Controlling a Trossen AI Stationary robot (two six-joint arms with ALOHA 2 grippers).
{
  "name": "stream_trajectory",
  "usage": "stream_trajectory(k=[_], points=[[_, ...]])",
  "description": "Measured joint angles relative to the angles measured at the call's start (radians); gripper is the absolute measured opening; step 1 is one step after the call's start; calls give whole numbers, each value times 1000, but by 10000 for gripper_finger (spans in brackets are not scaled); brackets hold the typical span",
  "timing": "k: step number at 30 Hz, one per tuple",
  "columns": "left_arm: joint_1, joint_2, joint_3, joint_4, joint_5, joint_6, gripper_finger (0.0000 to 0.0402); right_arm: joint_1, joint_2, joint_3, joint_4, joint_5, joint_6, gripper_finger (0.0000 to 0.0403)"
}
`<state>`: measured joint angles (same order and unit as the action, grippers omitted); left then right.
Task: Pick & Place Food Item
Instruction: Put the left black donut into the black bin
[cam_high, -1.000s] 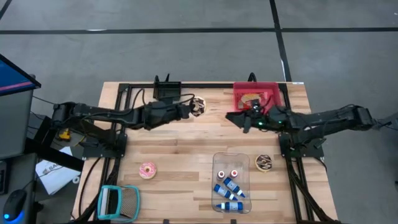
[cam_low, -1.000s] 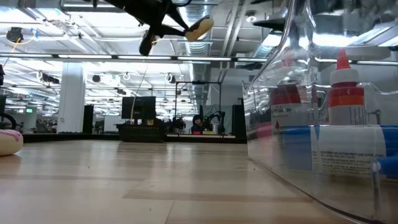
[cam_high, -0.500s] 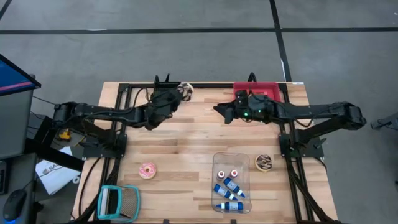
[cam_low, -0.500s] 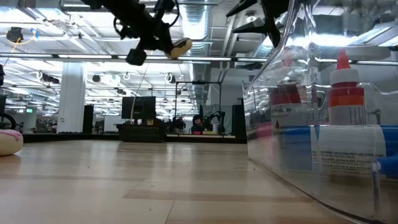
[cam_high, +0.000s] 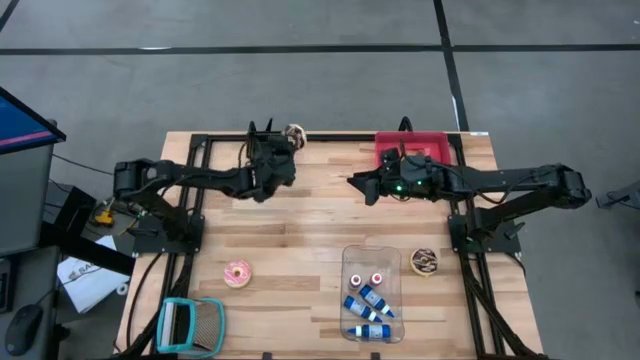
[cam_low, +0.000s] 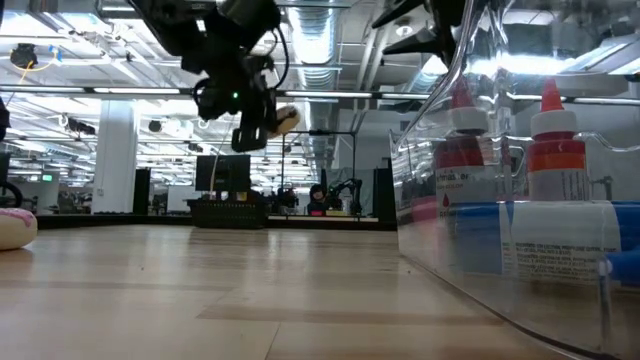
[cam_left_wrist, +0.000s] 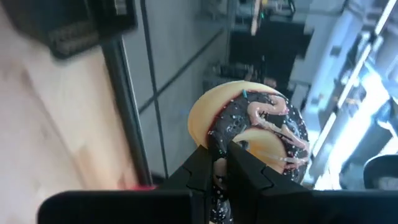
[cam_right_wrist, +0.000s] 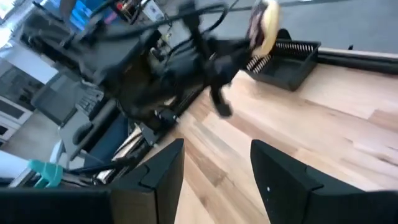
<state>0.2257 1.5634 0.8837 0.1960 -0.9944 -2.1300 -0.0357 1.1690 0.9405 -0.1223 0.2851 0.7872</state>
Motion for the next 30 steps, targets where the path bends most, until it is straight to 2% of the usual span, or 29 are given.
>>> stream_trajectory(k=[6,10,18,24,30], points=[[164,12,-37,-14,106,4,26,19,0,0,-37,0,10,178],[220,12,-84,-22,202,9,26,25,0,0,-40,0,10,177],[236,19,-127,-86,267,11,26,16,0,0,-42,0,-1,177],[245,24,-129,-147,273,13,26,14,0,-1,-42,0,-2,177],[260,74,-128,-101,309,25,30,14,0,-1,-42,0,-4,177]])
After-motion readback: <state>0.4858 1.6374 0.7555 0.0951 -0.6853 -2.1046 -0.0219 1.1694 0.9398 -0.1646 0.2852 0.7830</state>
